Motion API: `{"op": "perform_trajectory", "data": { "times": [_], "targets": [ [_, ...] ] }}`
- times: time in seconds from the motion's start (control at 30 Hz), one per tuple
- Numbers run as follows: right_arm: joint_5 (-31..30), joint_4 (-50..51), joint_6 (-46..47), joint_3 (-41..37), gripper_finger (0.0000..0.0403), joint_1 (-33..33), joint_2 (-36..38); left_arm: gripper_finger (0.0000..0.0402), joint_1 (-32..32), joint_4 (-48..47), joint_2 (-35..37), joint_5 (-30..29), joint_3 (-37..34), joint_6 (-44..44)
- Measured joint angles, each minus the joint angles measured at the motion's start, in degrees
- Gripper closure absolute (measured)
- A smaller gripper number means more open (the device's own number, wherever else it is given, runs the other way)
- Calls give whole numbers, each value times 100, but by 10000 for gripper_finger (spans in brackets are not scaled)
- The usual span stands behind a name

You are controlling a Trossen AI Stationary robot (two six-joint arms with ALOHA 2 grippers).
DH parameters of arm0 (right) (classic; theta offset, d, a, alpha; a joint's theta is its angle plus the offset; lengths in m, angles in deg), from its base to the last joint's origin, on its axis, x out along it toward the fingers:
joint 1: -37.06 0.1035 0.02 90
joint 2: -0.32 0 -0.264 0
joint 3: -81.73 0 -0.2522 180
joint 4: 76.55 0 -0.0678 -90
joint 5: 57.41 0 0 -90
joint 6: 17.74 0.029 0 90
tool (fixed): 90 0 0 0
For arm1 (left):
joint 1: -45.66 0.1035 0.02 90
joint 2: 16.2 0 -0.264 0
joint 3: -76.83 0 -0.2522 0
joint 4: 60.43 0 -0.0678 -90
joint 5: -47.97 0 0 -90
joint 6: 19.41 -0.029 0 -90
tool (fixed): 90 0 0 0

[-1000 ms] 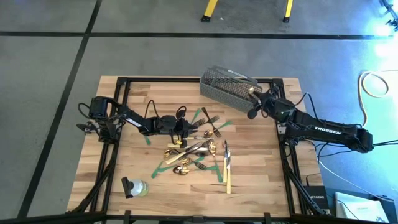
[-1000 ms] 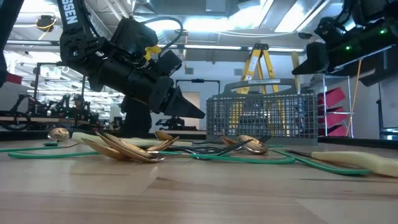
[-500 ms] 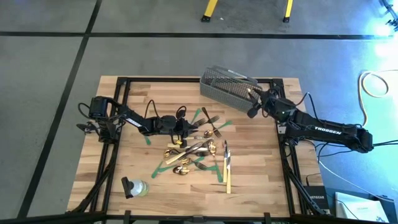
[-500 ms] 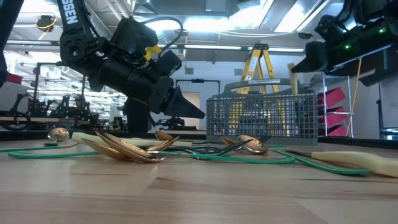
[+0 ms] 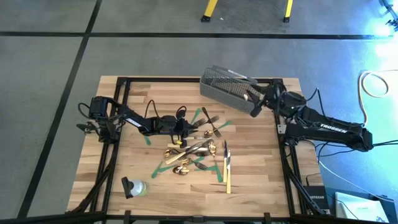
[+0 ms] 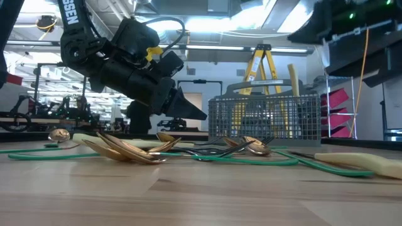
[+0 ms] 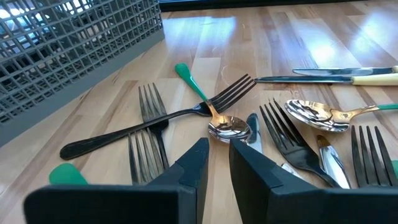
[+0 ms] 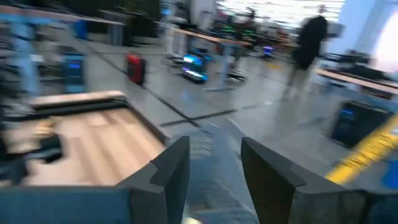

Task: Sort silverware
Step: Put the yellow knife into the gray organizer

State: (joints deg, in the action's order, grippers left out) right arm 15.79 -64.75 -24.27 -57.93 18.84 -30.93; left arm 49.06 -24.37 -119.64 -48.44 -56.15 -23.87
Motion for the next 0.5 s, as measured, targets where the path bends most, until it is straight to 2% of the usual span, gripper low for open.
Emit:
{"op": "perform_trajectory", "data": {
  "times": [0.1,0.3,0.5],
  "targets": [
    [190,210,-151,221,275,548,-23,353,0,2,-2,-4,0,0],
    [168,214,-347,421,275,2096,-369,353,2,7,0,-24,0,2],
    [113,354,-1175,685,275,3471,-1599,353,2,15,-1,-28,0,12]
  ]
}}
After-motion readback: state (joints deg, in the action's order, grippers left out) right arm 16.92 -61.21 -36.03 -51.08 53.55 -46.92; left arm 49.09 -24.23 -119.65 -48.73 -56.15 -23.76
